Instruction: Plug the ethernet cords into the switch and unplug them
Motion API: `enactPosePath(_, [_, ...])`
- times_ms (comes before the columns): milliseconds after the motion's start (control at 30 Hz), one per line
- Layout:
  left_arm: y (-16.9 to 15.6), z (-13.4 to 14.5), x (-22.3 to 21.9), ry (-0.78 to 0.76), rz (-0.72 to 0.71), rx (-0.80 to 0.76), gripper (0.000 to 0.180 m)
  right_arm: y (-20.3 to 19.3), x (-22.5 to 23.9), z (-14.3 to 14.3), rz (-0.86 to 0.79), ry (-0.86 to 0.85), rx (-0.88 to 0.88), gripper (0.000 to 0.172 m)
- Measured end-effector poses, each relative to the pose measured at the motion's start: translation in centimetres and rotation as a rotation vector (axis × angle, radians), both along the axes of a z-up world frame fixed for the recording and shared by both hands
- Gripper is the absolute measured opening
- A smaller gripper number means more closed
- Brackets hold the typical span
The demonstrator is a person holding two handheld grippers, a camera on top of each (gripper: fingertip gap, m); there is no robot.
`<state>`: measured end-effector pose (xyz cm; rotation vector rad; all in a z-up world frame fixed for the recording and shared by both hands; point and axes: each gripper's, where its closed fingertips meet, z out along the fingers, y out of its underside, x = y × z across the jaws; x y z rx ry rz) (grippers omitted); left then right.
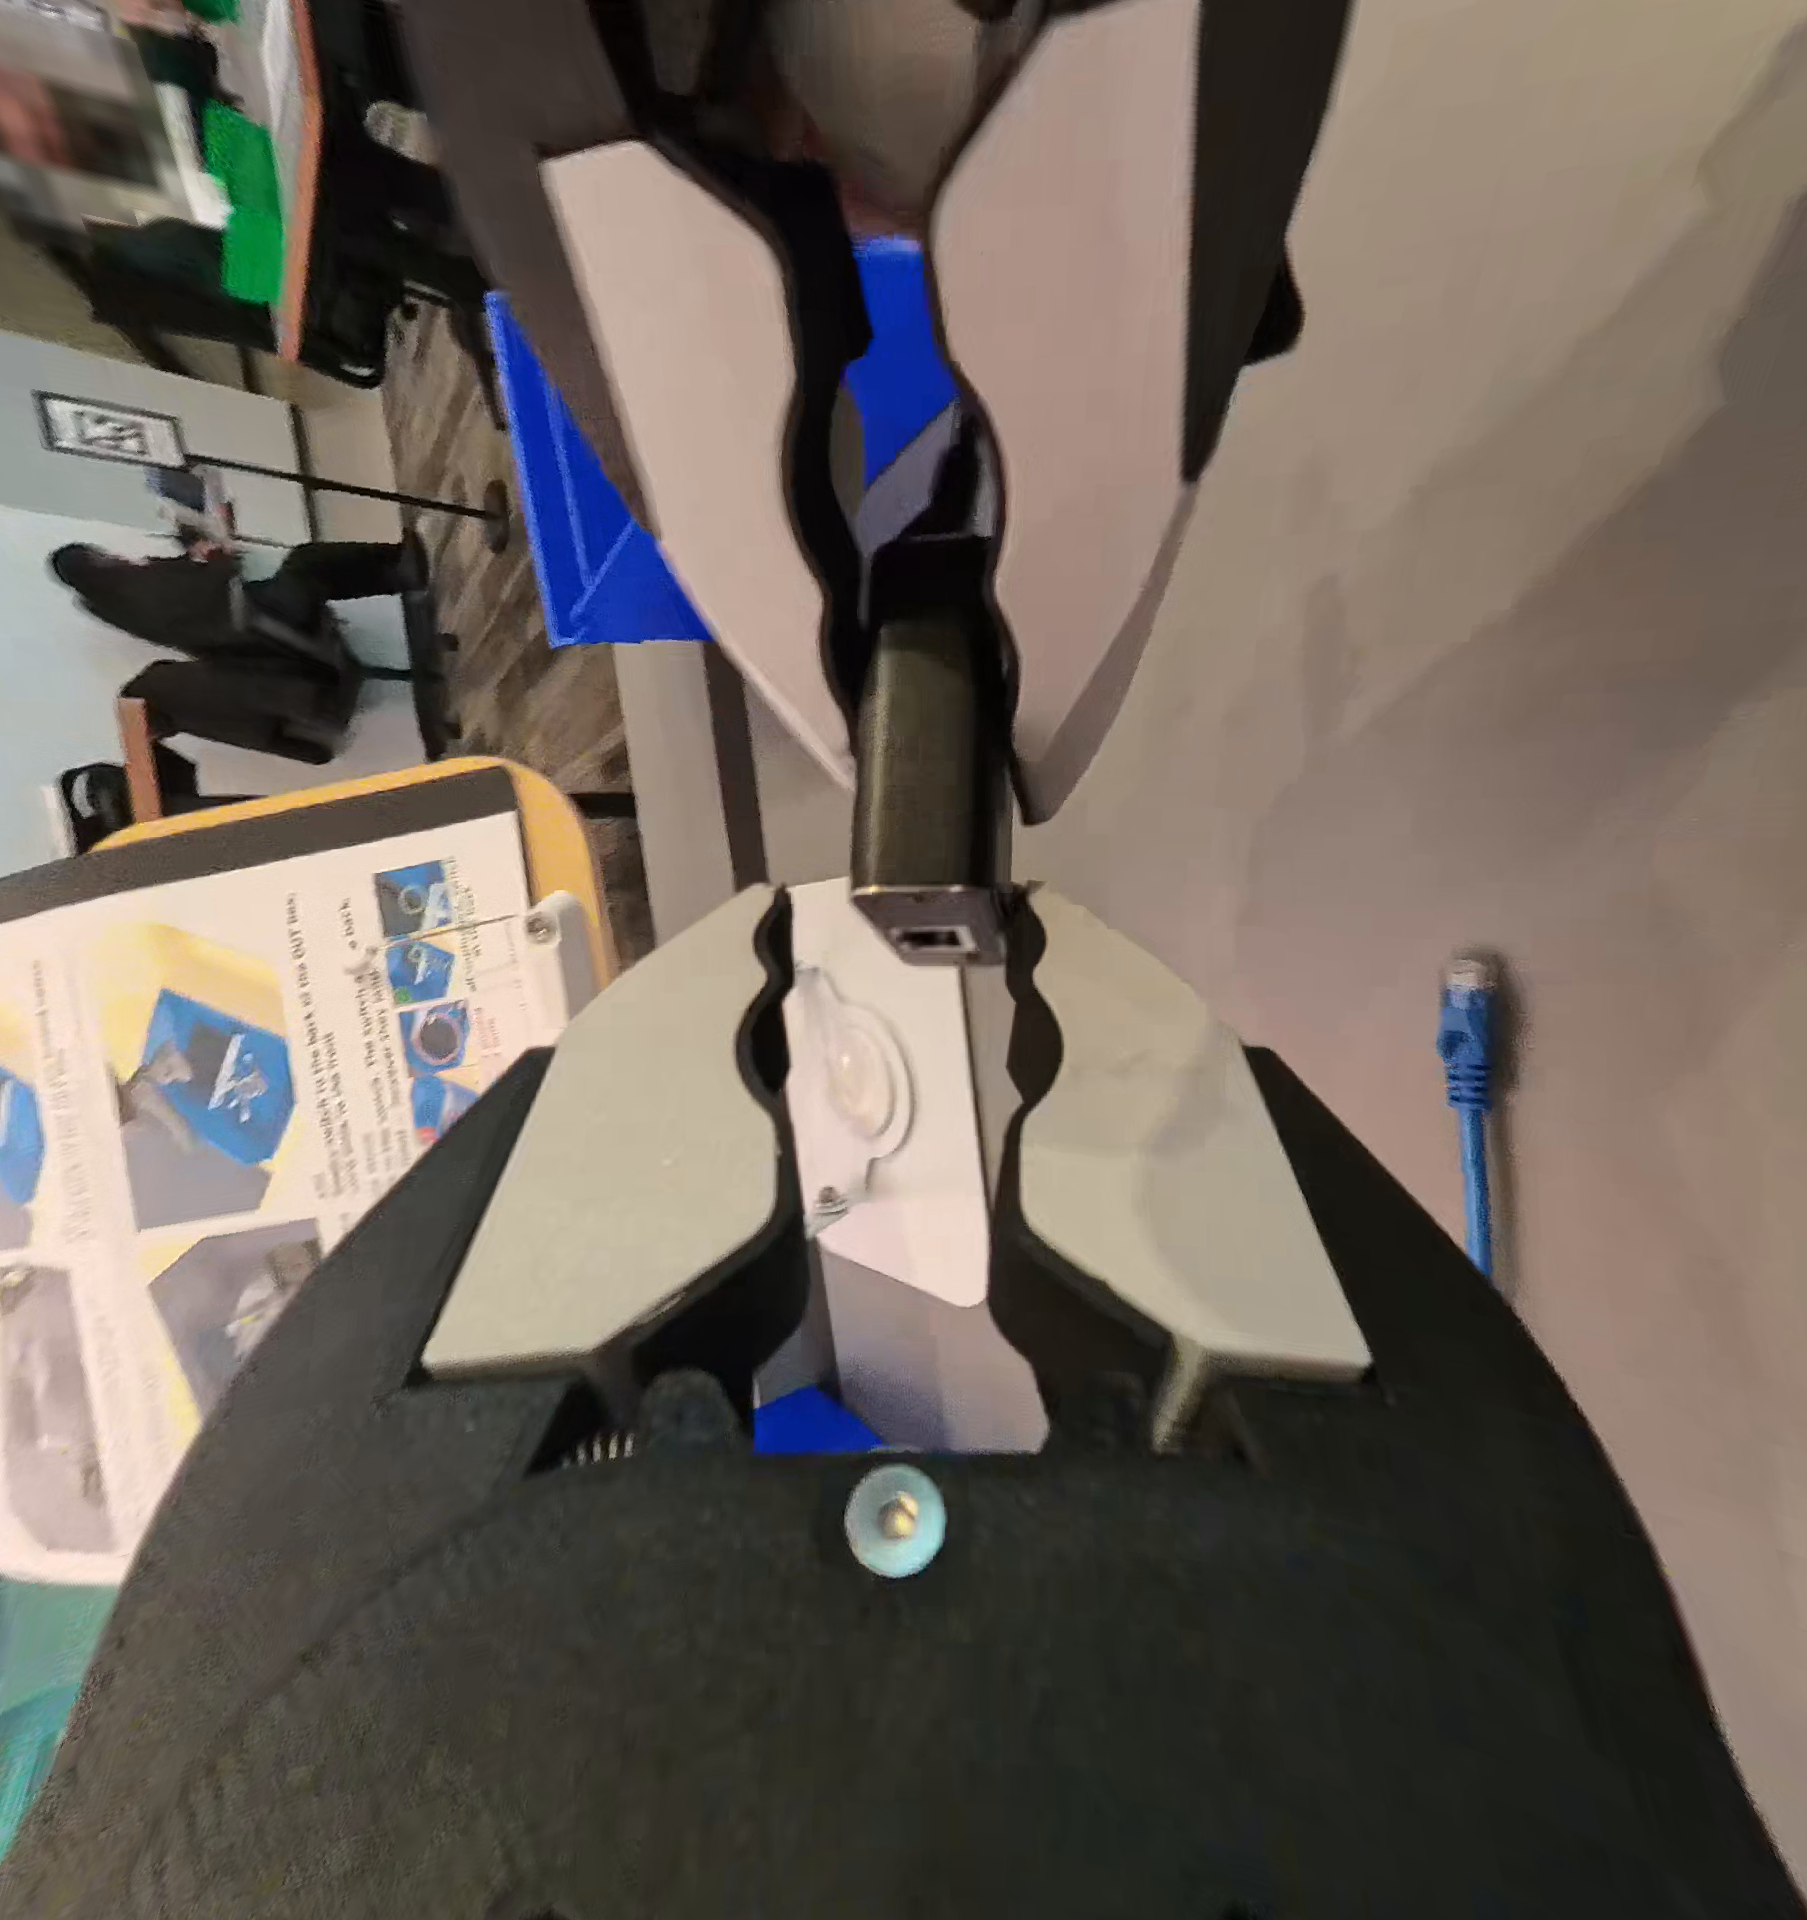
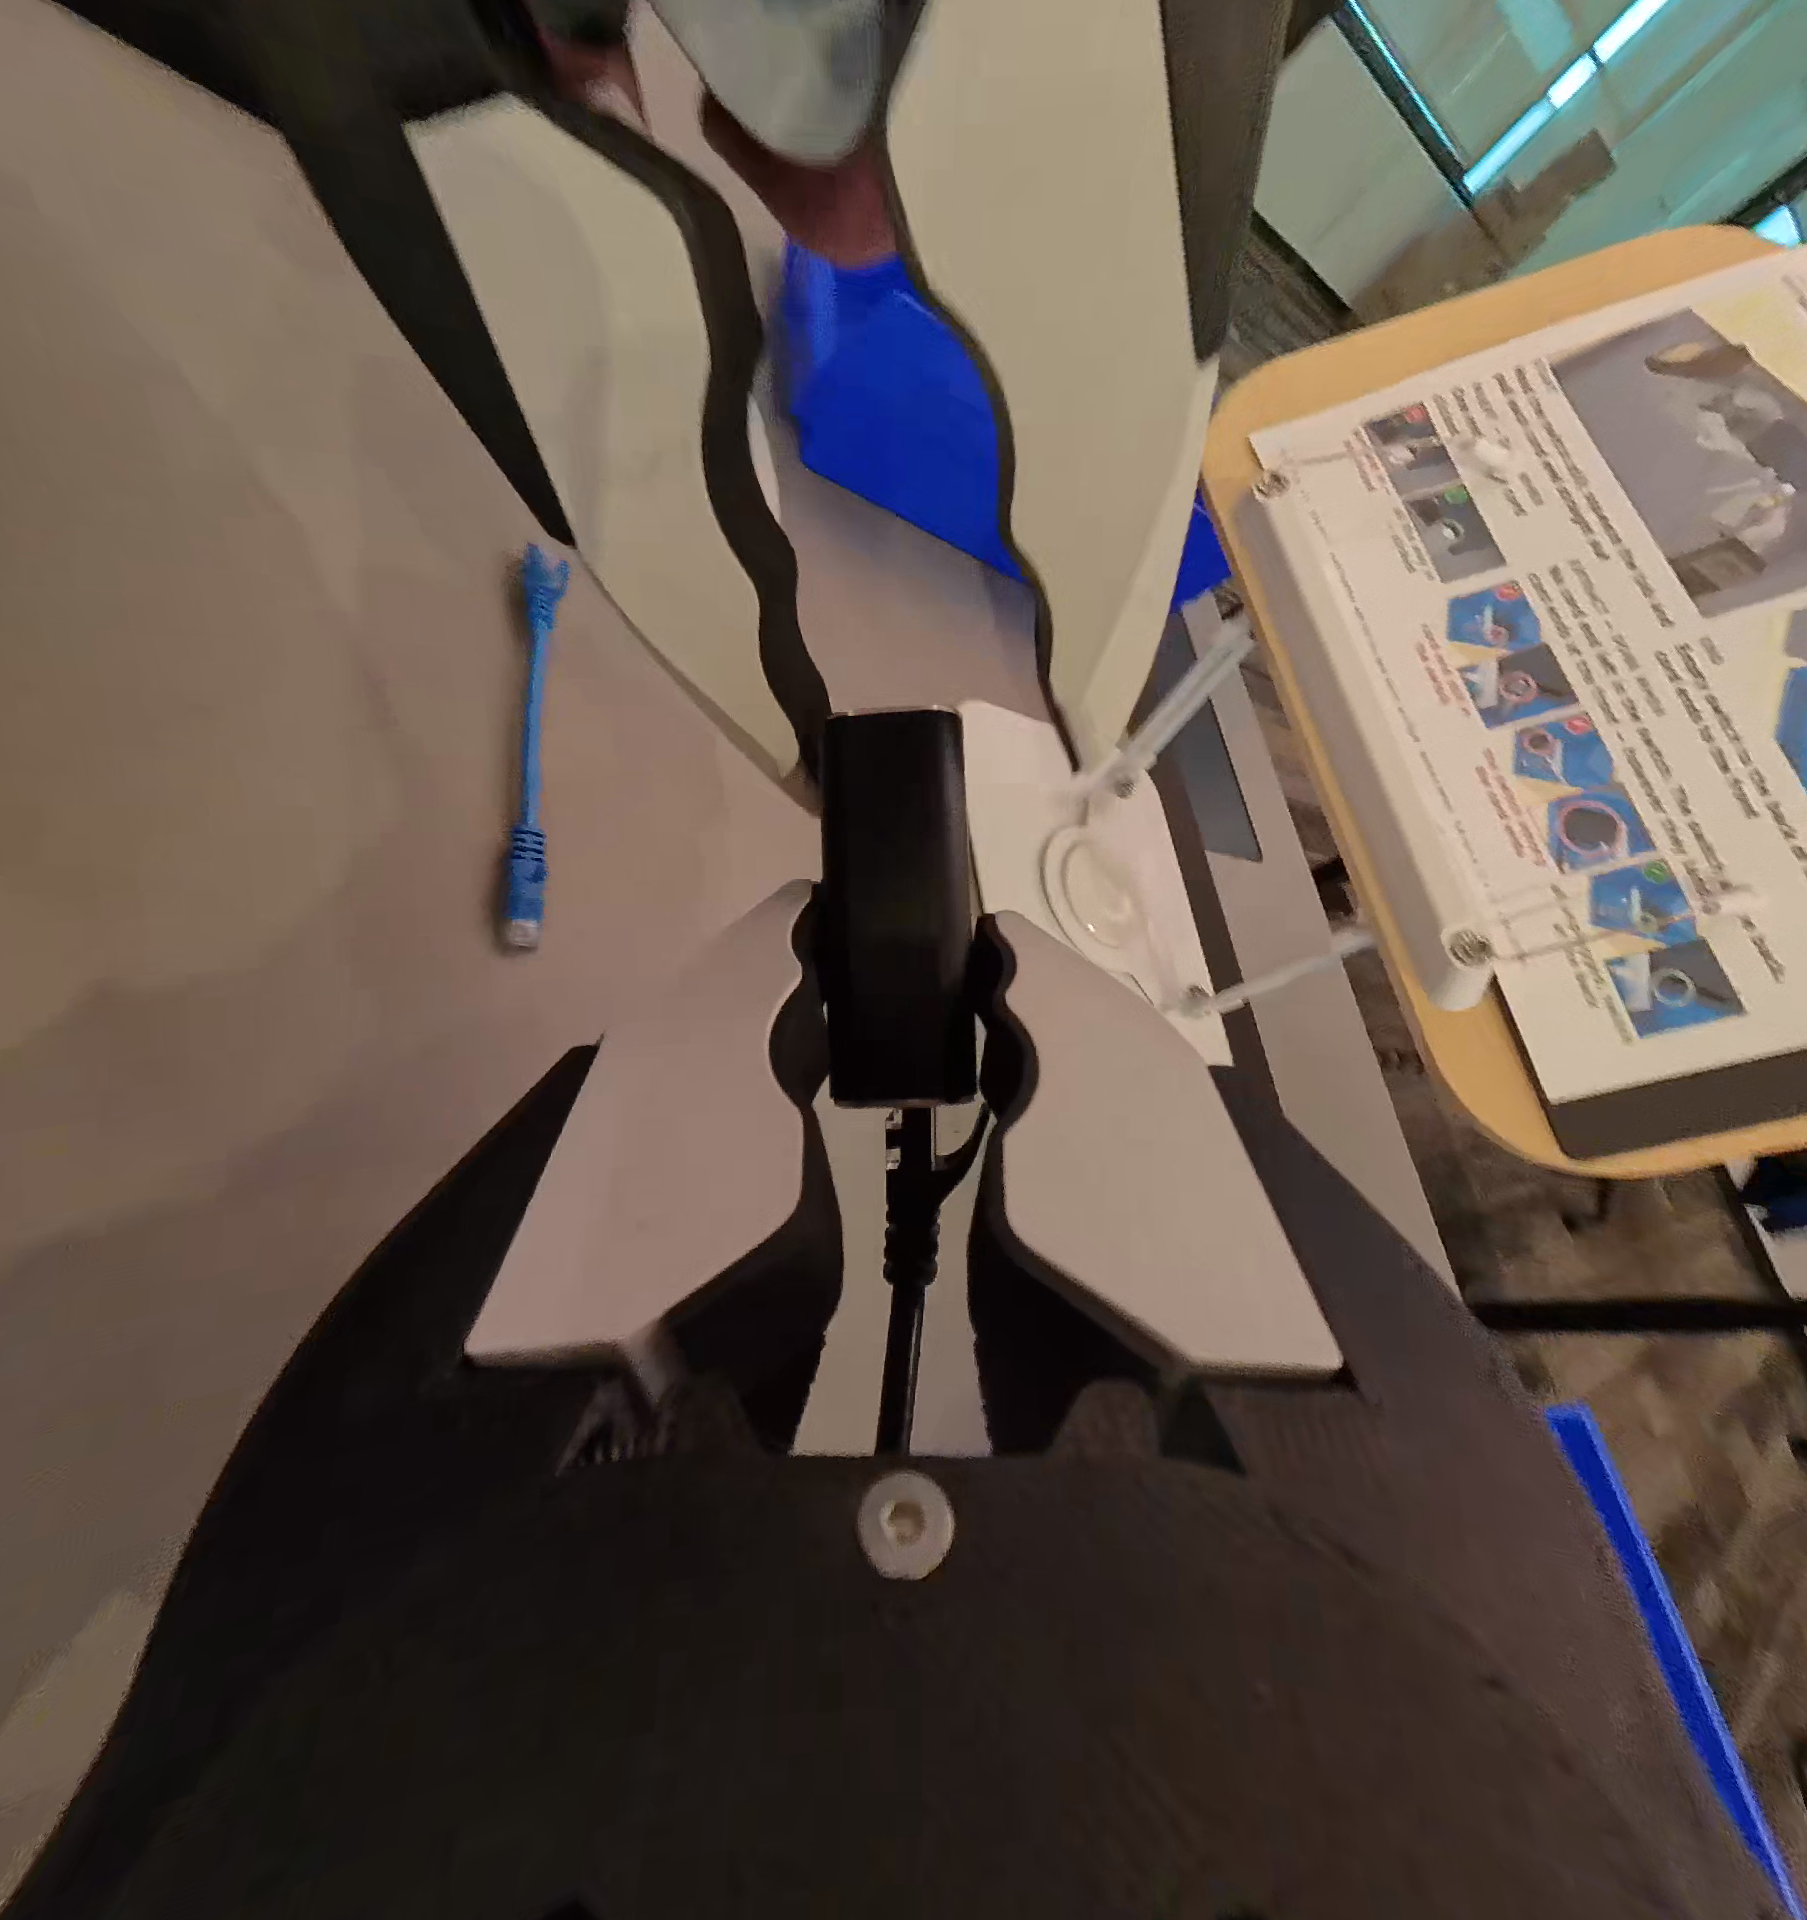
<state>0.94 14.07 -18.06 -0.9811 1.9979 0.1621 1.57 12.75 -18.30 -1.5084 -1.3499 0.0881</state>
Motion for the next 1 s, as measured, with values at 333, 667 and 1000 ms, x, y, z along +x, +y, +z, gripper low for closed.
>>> enactPosePath(333, [0.7,-0.9,0.1,0.013,0.113,-0.006,0.024,0.7,0.4,-0.7,-0.113,-0.136,-0.023,0.066])
enactPosePath(667, [-1.3,-0.8,1.1,-0.009,0.038,-0.118,0.025,0.1,0.3,-1.7,-0.066,-0.155,-0.054,0.029])
enactPosePath(1000, [-1.9,-5.6,-6.0,0.043,0.006,-0.305,0.034,1.4,4.0,-1.7,-0.171,-0.061,-0.124,0.027])
